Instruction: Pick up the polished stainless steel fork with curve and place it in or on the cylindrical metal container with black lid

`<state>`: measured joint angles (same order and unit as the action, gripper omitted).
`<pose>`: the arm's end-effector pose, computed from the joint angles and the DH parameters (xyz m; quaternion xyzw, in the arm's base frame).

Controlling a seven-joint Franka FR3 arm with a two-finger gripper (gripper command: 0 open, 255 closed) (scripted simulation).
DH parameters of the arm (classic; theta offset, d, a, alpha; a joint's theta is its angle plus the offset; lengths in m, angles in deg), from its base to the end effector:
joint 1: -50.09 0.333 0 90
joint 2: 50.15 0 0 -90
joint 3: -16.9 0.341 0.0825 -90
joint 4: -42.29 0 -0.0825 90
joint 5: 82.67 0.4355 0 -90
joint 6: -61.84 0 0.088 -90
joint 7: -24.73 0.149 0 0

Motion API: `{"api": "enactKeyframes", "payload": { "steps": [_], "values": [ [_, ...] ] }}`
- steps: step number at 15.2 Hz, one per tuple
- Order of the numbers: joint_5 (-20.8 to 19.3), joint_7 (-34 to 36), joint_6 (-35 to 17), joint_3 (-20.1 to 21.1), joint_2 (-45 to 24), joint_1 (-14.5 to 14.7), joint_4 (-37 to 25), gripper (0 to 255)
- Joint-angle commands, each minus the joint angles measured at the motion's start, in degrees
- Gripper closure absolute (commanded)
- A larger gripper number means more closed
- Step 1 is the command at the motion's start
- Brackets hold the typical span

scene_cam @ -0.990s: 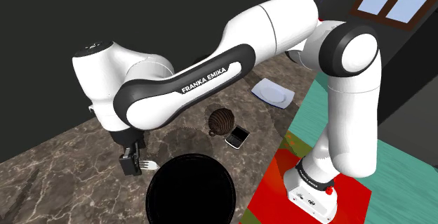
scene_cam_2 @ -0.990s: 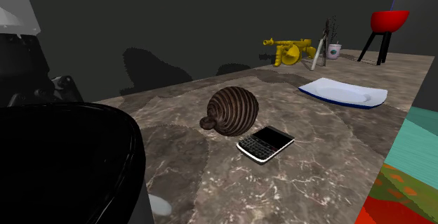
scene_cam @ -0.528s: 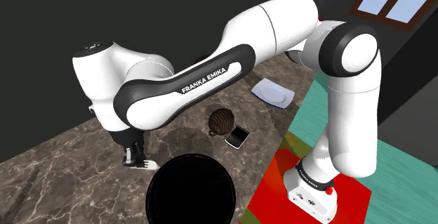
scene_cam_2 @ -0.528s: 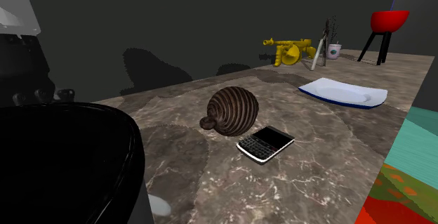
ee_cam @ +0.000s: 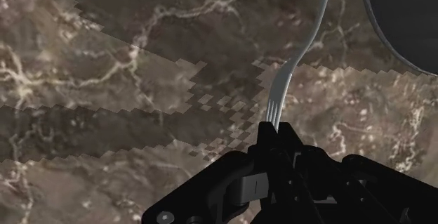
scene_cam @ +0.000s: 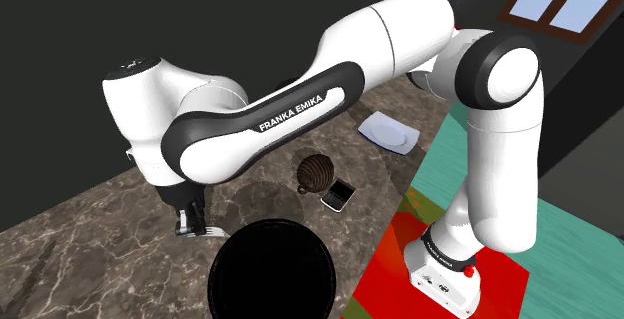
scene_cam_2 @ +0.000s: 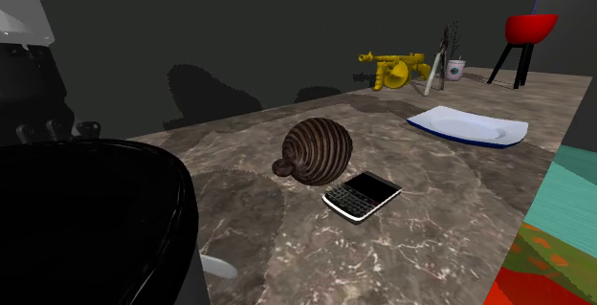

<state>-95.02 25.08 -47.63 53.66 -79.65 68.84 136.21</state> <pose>0.4496 0.5417 0.3109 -0.8727 -0.4807 0.0843 0.0149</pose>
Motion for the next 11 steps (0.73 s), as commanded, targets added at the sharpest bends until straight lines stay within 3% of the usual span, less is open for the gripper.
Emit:
{"api": "enactKeyframes", "payload": {
  "steps": [1,11],
  "values": [
    [0.29,-0.13,0.93,0.18,0.47,-0.09,-0.54,255],
    [1.86,-0.70,7.45,1.13,2.91,-0.31,-5.04,255]
  ]
}}
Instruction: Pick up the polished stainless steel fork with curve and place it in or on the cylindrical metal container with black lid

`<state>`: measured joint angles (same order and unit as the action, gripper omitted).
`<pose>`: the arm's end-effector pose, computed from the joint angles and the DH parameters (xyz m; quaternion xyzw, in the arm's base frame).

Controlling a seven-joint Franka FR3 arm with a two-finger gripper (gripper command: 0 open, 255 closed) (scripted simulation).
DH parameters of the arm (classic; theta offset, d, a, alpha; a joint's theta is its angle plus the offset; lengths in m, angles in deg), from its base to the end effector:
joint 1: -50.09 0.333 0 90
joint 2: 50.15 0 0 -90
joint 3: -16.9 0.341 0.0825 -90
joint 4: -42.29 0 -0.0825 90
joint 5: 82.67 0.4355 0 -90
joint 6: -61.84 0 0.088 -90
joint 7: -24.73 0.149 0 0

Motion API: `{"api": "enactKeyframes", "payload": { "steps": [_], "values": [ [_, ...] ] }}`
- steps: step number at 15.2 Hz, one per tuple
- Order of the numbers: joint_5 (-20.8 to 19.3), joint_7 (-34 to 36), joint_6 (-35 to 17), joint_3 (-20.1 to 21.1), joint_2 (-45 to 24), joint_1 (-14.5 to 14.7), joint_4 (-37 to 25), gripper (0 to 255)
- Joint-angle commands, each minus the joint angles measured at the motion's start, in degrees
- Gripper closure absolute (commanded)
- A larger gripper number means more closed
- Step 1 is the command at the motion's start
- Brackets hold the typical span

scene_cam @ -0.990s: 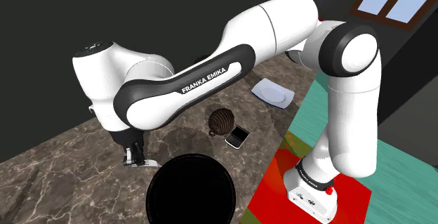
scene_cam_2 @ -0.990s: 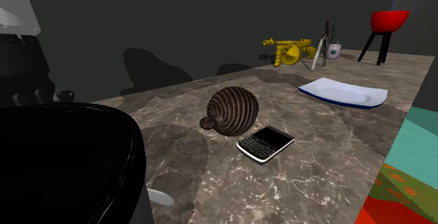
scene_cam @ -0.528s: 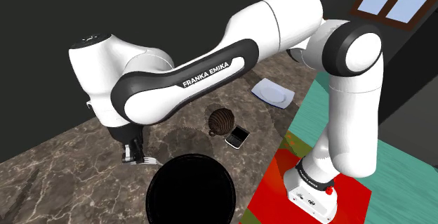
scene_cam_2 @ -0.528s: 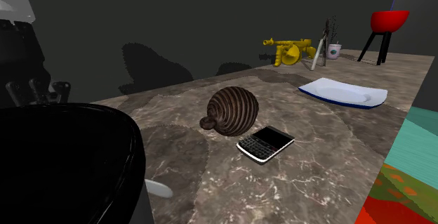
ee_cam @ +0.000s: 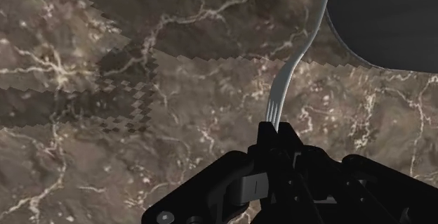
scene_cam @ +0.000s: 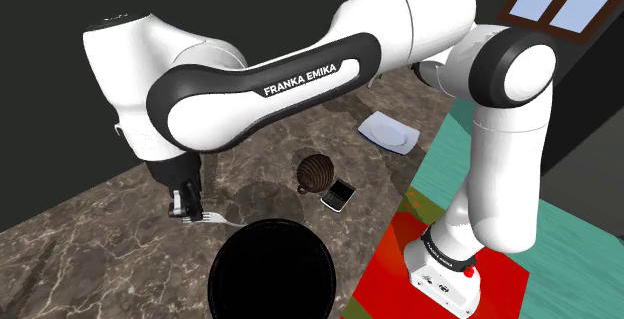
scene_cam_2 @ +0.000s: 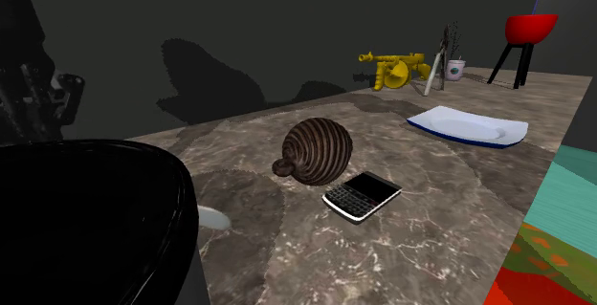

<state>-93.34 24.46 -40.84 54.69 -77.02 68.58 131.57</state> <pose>0.4515 0.5431 0.3725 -0.8728 -0.4806 0.0840 0.0149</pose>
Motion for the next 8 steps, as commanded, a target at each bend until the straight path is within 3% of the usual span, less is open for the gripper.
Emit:
{"api": "enactKeyframes", "payload": {
  "steps": [1,8],
  "values": [
    [0.30,-0.11,1.33,0.17,0.47,-0.04,-0.93,255],
    [0.94,-0.27,6.28,0.58,1.38,0.24,-5.19,255]
  ]
}}
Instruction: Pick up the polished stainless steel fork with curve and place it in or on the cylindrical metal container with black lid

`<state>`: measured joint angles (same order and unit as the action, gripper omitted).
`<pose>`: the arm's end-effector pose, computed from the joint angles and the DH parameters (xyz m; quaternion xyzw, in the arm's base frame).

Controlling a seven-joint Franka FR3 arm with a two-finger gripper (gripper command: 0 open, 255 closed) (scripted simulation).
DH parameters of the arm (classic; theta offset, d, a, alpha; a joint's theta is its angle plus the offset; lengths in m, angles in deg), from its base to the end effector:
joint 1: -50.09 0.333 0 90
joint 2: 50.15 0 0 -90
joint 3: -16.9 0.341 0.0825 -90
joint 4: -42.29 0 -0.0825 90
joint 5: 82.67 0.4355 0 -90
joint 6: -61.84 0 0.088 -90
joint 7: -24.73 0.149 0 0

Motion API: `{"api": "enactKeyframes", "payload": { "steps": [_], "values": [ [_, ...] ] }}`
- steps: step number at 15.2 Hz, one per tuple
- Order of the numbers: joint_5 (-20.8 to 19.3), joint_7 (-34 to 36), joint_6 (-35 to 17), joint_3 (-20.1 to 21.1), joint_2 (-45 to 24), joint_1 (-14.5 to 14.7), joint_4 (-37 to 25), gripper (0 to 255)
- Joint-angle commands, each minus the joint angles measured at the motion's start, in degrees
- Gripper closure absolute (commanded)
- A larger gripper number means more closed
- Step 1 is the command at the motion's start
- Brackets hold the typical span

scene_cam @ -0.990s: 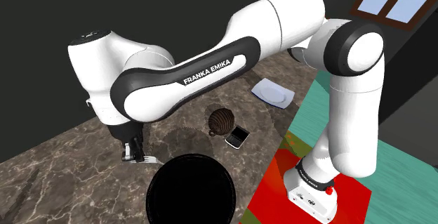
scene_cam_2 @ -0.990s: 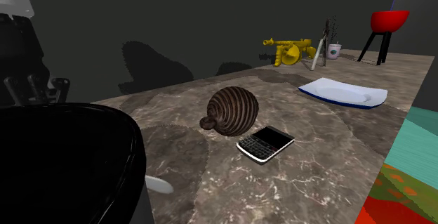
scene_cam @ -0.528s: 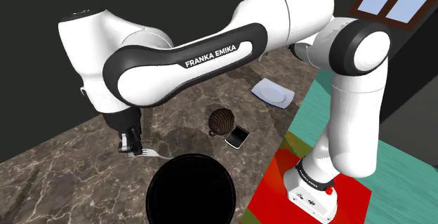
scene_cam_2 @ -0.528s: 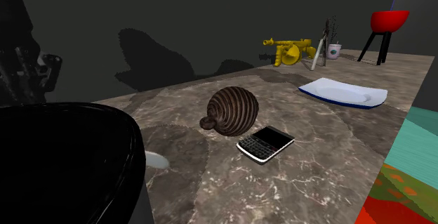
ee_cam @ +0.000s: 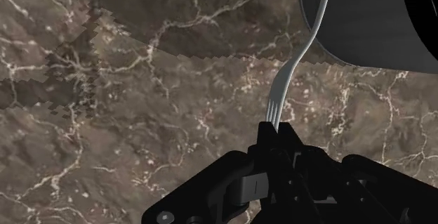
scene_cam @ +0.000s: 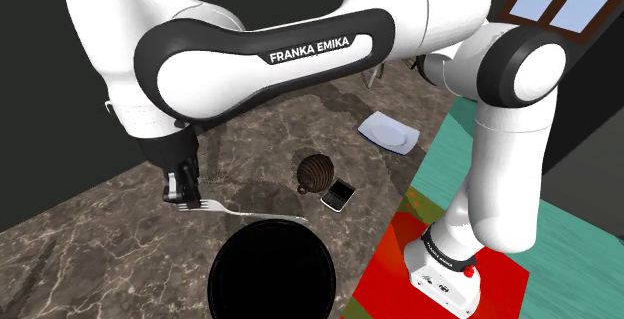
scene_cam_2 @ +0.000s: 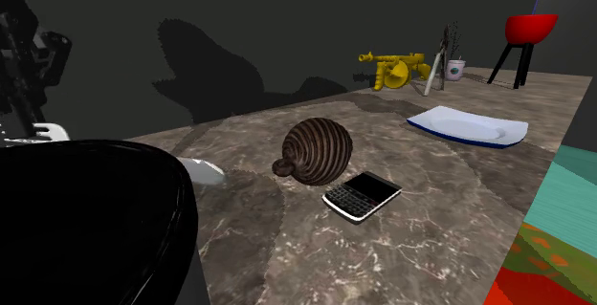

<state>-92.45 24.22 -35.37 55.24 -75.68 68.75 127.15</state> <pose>0.4517 0.5435 0.4195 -0.8727 -0.4807 0.0840 0.0149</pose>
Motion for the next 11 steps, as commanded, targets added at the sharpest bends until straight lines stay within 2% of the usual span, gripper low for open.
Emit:
{"api": "enactKeyframes", "payload": {
  "steps": [1,11],
  "values": [
    [0.11,-0.04,1.54,0.08,0.11,0.15,-1.46,255],
    [0.17,0.13,9.34,0.36,-0.04,1.43,-9.58,255]
  ]
}}
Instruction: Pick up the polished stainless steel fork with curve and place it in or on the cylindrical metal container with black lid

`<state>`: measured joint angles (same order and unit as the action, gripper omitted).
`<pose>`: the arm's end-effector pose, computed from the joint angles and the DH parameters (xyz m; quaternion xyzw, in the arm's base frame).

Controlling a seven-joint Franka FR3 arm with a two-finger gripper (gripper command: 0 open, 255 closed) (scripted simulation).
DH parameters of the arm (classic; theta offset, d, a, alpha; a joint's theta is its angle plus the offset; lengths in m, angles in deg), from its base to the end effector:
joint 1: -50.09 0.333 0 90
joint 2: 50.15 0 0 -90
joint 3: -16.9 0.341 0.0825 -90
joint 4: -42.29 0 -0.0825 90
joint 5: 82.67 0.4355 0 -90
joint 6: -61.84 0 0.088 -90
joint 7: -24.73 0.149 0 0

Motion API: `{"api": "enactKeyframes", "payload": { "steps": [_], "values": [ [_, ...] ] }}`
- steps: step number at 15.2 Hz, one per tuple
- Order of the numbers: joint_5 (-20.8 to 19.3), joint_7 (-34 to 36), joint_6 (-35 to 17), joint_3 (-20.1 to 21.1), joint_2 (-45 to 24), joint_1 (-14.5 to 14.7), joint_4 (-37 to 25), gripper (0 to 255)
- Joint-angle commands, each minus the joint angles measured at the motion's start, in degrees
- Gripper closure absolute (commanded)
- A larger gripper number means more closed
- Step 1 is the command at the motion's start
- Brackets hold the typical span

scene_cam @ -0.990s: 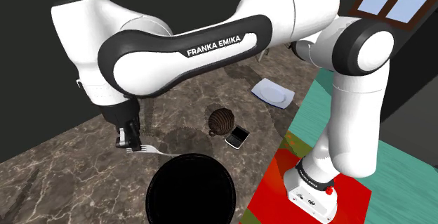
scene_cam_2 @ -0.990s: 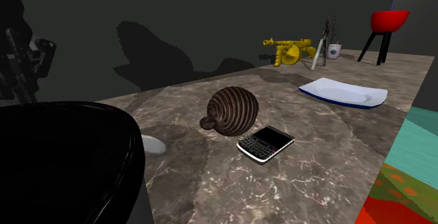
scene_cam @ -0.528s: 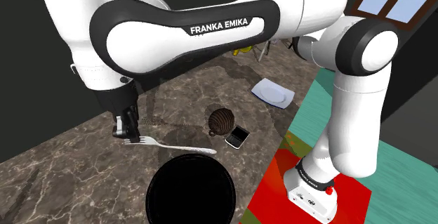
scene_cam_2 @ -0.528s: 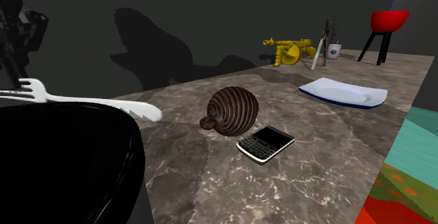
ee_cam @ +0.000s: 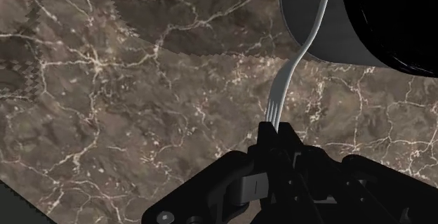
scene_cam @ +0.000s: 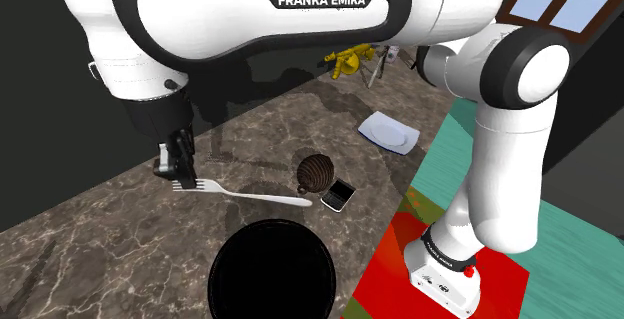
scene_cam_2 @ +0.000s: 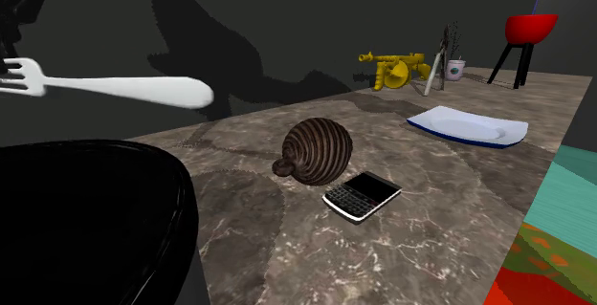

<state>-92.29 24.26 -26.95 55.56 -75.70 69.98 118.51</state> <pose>0.4541 0.5444 0.4844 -0.8726 -0.4808 0.0840 0.0150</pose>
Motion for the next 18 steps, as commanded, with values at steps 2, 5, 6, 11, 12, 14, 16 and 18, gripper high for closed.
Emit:
{"api": "enactKeyframes", "payload": {
  "steps": [2,5,6,11,12,14,16,18],
  "values": [
    [-0.11,0.18,2.60,0.06,-0.27,0.61,-2.89,255],
    [-0.39,0.33,5.23,0.06,-0.81,1.35,-6.08,255],
    [-0.50,0.39,6.14,0.05,-1.04,1.64,-7.22,255],
    [-1.36,0.72,11.01,-0.09,-2.61,3.45,-13.69,255],
    [-1.54,0.78,11.84,-0.12,-2.94,3.81,-14.86,255],
    [0.87,1.95,9.82,1.05,1.55,2.24,-8.75,255],
    [3.23,2.95,8.31,2.11,5.64,1.08,-3.72,255],
    [5.58,3.84,7.17,3.05,9.48,0.26,0.55,255]
  ]
}}
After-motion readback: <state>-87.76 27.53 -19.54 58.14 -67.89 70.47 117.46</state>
